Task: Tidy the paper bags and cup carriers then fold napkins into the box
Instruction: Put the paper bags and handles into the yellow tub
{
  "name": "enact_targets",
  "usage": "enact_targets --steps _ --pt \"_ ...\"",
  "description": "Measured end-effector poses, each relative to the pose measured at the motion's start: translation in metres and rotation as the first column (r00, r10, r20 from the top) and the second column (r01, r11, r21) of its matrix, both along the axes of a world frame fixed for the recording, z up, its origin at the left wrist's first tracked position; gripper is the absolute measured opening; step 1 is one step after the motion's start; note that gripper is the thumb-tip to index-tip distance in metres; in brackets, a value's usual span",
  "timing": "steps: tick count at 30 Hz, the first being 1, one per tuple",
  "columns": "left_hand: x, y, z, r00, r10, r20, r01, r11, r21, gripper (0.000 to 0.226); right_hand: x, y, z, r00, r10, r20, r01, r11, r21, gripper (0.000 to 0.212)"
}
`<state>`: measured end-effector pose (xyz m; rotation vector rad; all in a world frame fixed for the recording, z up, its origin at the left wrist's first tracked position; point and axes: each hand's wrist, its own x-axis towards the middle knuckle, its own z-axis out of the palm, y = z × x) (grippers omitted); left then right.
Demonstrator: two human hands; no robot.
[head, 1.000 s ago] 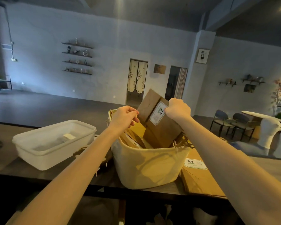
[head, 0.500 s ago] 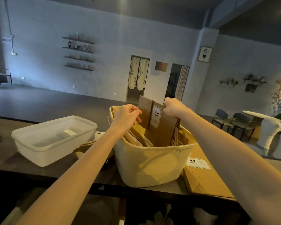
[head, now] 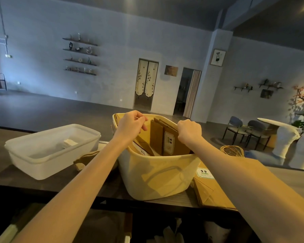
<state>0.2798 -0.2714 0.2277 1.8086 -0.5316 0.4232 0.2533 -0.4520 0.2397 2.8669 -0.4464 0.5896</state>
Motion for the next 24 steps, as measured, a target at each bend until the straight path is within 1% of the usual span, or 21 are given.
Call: enact_targets --steps 2,4,7,9,11,13,15,16,18,20,22,24 --pt "0.001 0.0 -0.001 1.0 -0.005 0.007 0.005 1.0 -0.014 0.015 -0.002 0.001 0.0 0.997 -0.067 -0.038 0.064 0.995 -0.081 0.024" --pt "0.001 -0.001 -0.001 1.0 -0.011 0.015 0.012 0.999 -0.032 0.015 -0.003 0.001 0.003 0.989 -0.121 -0.084 0.11 0.986 -0.126 0.022" --pt "0.002 0.0 -0.001 1.0 -0.007 0.018 0.008 0.998 -0.056 0.017 -0.006 -0.001 0.005 0.974 -0.169 -0.149 0.154 0.982 -0.111 0.022" --pt "0.002 0.0 -0.001 1.0 -0.014 0.019 0.014 0.999 -0.045 0.017 -0.011 0.0 0.003 0.97 -0.173 -0.171 0.155 0.981 -0.115 0.023" --pt "0.002 -0.001 -0.001 1.0 -0.013 0.023 0.014 0.999 -0.044 0.016 -0.016 0.001 0.001 0.978 -0.15 -0.147 0.138 0.986 -0.09 0.027" --pt "0.001 0.0 0.001 1.0 -0.007 0.024 0.009 0.997 -0.078 0.016 -0.02 0.005 0.006 0.99 -0.098 -0.099 0.095 0.995 -0.041 0.028" --pt "-0.001 0.001 0.004 1.0 -0.013 0.021 0.015 0.993 -0.113 0.016 -0.022 0.013 0.014 0.996 0.001 -0.093 0.005 0.998 0.059 0.027" --pt "-0.002 0.003 0.005 1.0 -0.02 0.02 0.022 0.992 -0.125 0.016 -0.022 0.019 0.019 0.993 0.062 -0.103 -0.045 0.985 0.164 0.029" --pt "-0.006 0.008 0.007 0.999 -0.034 0.013 0.035 0.988 -0.153 0.016 -0.02 0.035 0.026 0.976 0.18 -0.126 -0.113 0.904 0.413 0.037" --pt "-0.011 0.015 0.009 0.999 -0.043 -0.002 0.042 0.979 -0.198 0.017 -0.017 0.053 0.029 0.95 0.272 -0.151 -0.14 0.807 0.574 0.046" --pt "-0.016 0.023 0.01 0.999 -0.039 -0.021 0.033 0.973 -0.23 0.017 -0.015 0.069 0.027 0.923 0.337 -0.185 -0.152 0.762 0.63 0.053" --pt "-0.02 0.032 0.011 0.998 -0.032 -0.049 0.019 0.971 -0.238 0.018 -0.014 0.079 0.025 0.906 0.371 -0.203 -0.161 0.747 0.645 0.054"
